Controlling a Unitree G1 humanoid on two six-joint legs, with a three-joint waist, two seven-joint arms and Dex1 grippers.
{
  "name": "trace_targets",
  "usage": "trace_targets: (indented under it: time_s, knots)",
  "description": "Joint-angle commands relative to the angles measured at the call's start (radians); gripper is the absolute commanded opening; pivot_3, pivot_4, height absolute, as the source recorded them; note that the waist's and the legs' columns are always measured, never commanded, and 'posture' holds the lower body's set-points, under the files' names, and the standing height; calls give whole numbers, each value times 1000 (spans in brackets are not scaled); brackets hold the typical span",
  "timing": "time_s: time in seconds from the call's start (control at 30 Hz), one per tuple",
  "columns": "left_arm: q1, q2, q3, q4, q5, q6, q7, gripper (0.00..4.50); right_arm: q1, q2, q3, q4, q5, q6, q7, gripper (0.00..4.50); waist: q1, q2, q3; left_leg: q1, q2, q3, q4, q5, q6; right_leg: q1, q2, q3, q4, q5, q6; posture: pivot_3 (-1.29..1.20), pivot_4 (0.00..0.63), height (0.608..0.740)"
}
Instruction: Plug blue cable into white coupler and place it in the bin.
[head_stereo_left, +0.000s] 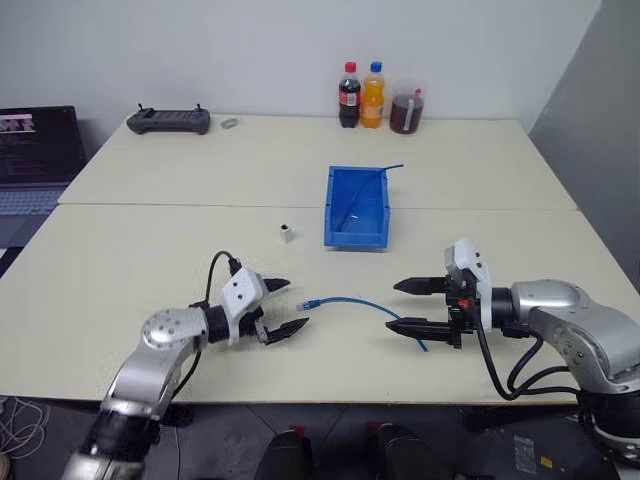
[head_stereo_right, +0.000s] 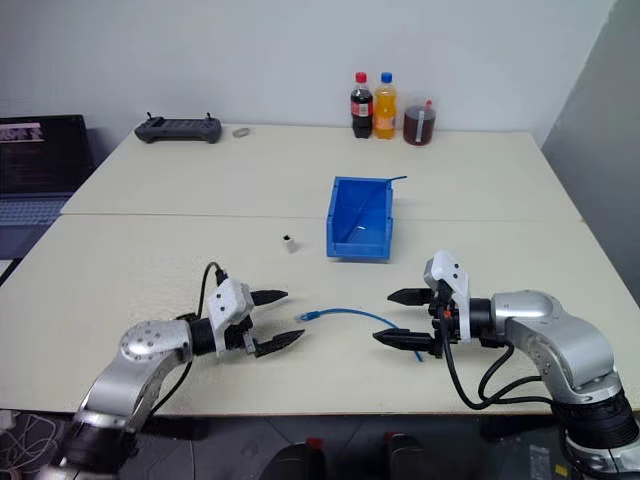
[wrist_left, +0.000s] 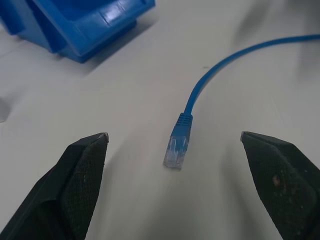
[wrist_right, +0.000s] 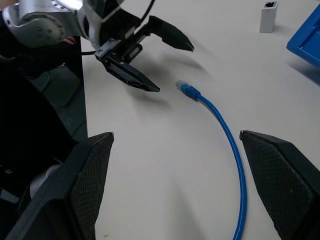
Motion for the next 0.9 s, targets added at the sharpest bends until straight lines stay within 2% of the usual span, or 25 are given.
trace_targets:
  time_s: [0.03, 0.23, 0.27, 0.33, 0.47, 0.8, 0.9]
  knots:
    - [-126, -15, -56, 203, 31, -115, -135, 4500, 21, -3, -33, -48, 21, -1, -47, 4288, 2, 0, 0, 0, 0, 0, 0, 0, 0, 0, 0, 0, 0, 0, 0, 0, 150, 740]
    - [-226, -35, -96, 400, 74, -245, -240, 4500, 82, -18, -81, -93, 43, 12, -99, 4288, 3, 0, 0, -1, -1, 0, 0, 0, 0, 0, 0, 0, 0, 0, 0, 0, 150, 740]
    - [-236, -40, -102, 423, 87, -267, -242, 4112, 89, -17, -86, -98, 48, 15, -110, 4321, 3, 0, 0, -1, -1, 0, 0, 0, 0, 0, 0, 0, 0, 0, 0, 0, 150, 740]
    - [-250, -62, -103, 449, 86, -273, -244, 3939, 109, -18, -93, -115, 58, 15, -125, 4321, 3, 0, 0, -1, -1, 0, 0, 0, 0, 0, 0, 0, 0, 0, 0, 0, 150, 740]
    - [-251, -69, -101, 464, 90, -294, -276, 3035, 124, -17, -102, -129, 79, 26, -147, 4321, 3, -1, 0, -1, -1, -1, 1, 0, 0, 0, 0, 0, 0, 0, 1, 0, 150, 740]
    - [-216, -16, -76, 458, 89, -281, -300, 824, 89, -21, -83, -88, 80, 2, -149, 4321, -2, -1, -1, 0, 0, 0, 1, 0, 0, 0, 0, 0, 0, 0, 1, 0, 150, 740]
    - [-215, -29, -80, 446, 87, -267, -292, 292, 69, -14, -59, -69, 69, -10, -144, 4321, -1, -1, -1, 0, 0, -1, 1, 0, 0, 0, 1, 0, 1, 0, 1, 0, 150, 740]
